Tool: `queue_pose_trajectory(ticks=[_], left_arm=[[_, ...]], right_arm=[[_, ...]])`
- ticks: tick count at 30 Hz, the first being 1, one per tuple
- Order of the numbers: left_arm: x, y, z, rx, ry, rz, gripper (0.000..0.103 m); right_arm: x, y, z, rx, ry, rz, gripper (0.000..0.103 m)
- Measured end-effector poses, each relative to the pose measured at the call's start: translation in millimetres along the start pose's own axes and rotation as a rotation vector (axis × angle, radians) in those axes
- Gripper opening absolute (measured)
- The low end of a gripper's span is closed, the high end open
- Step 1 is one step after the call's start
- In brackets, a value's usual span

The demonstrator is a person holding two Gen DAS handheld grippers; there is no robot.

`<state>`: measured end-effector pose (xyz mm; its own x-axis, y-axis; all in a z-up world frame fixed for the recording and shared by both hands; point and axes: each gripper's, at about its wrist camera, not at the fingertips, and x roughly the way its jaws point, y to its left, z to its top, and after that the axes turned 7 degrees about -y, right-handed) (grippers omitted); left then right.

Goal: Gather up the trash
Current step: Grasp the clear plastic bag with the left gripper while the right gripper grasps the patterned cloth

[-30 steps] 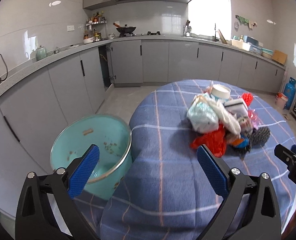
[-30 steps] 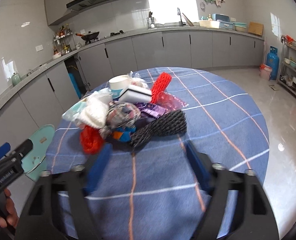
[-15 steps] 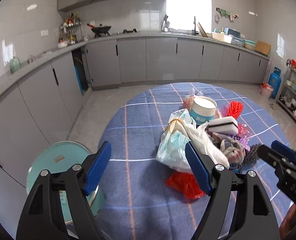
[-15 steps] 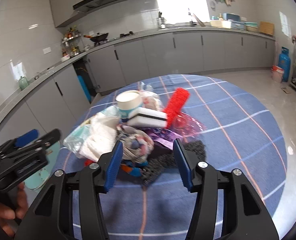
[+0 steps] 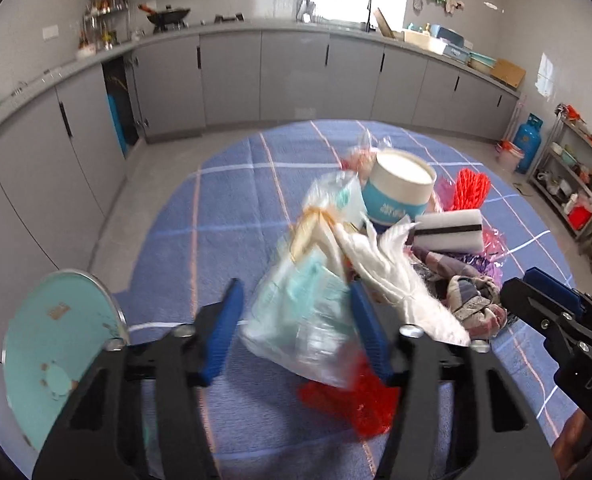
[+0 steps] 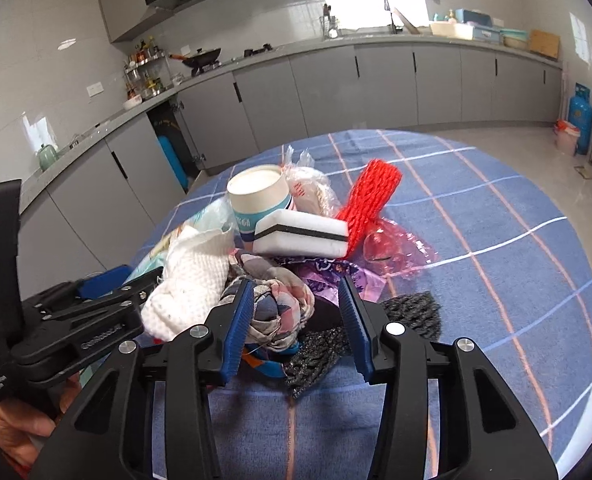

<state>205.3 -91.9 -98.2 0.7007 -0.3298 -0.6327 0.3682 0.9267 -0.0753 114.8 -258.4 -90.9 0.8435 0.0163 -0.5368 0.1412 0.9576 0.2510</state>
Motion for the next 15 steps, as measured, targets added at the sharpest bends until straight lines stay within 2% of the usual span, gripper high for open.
queue_pose_trajectory(ticks=[3, 4, 5, 9, 12, 14, 15], left_arm=[[-2, -1, -2, -0.004, -0.015, -0.012, 0.041], [-4, 0, -2, -0.007, -0.025, -0.019, 0.029], [-7, 1, -2, -0.009, -0.032, -0.021, 0.026], [-37, 3, 0, -0.006, -0.118, -0.032, 0.025], [-60, 0, 1, 0.025, -0.190, 0.016, 0.025], [-71, -2, 1, 0.045, -0.229, 0.038, 0.025], [-76, -3, 1, 0.053, -0.242, 0.043, 0.025]], right_arm=[[7, -2, 1, 0.030, 0.014, 0.021, 0.045], [8, -2, 3, 0.042, 0.018, 0.033, 0.045], [9, -2, 4, 0.047, 0.022, 0.041, 0.045], [17, 3, 2, 0.068, 0.064, 0.086, 0.045], [19, 8, -2, 0.059, 0.082, 0.094, 0.045], [19, 11, -5, 0.051, 0.093, 0.097, 0.038], [19, 12, -6, 0.049, 0.096, 0.105, 0.029]])
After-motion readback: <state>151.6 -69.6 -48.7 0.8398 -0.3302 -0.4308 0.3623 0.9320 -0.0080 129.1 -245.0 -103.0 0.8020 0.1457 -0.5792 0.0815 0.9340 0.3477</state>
